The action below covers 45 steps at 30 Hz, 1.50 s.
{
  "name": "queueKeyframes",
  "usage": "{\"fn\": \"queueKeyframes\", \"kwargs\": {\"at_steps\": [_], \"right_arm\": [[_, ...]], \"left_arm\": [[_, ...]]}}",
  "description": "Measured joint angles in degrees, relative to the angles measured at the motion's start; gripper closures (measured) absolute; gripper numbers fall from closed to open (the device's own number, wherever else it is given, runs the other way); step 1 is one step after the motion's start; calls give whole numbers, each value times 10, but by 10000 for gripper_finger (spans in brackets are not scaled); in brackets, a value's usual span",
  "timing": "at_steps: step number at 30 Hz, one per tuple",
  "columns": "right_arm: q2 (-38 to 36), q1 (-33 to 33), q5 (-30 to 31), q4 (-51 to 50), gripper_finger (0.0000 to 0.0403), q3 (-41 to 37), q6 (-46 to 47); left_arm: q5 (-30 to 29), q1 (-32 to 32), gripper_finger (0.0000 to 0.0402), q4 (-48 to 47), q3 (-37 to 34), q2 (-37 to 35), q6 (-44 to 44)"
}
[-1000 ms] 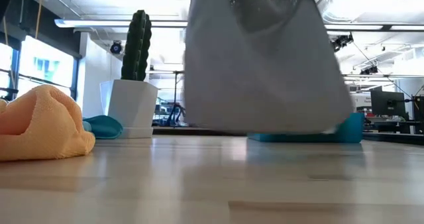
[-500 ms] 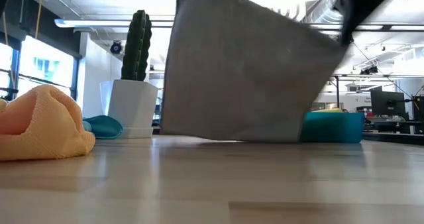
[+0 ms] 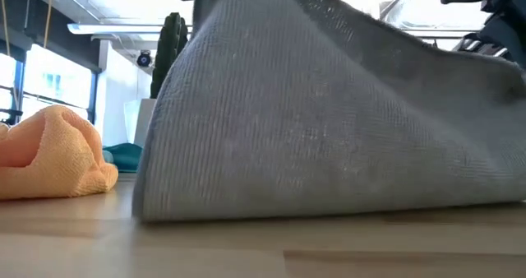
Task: Fold microfiber towels
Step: Fold the gray microfiber cloth
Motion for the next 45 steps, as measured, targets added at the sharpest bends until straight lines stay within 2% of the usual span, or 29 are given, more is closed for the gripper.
{"fn": "queueKeyframes", "kwargs": {"at_steps": [6, 10, 16, 22, 24, 33, 42, 45], "right_arm": [[0, -29, 112, 7, 403, 0, -49], [17, -51, 159, 7, 403, 0, -116], [86, -83, 169, 32, 403, 0, -162], [134, -104, 218, 44, 402, 0, -154], [140, -107, 226, 52, 402, 0, -155], [144, -117, 228, 69, 402, 0, -154], [144, -117, 225, 68, 402, 0, -158], [144, -117, 224, 66, 384, 0, -169]], "left_arm": [[-67, 0, 401, -54, -24, 0, -81], [-76, 1, 401, -90, -49, 0, -133], [-86, 2, 401, -90, -86, 0, -203], [-120, 3, 401, -92, -94, 13, -213], [-137, 4, 401, -91, -94, 19, -213], [-148, 24, 401, -101, -94, 43, -215], [-147, 28, 400, -166, -94, 43, -247], [-138, 28, 387, -158, -94, 43, -235]]}}
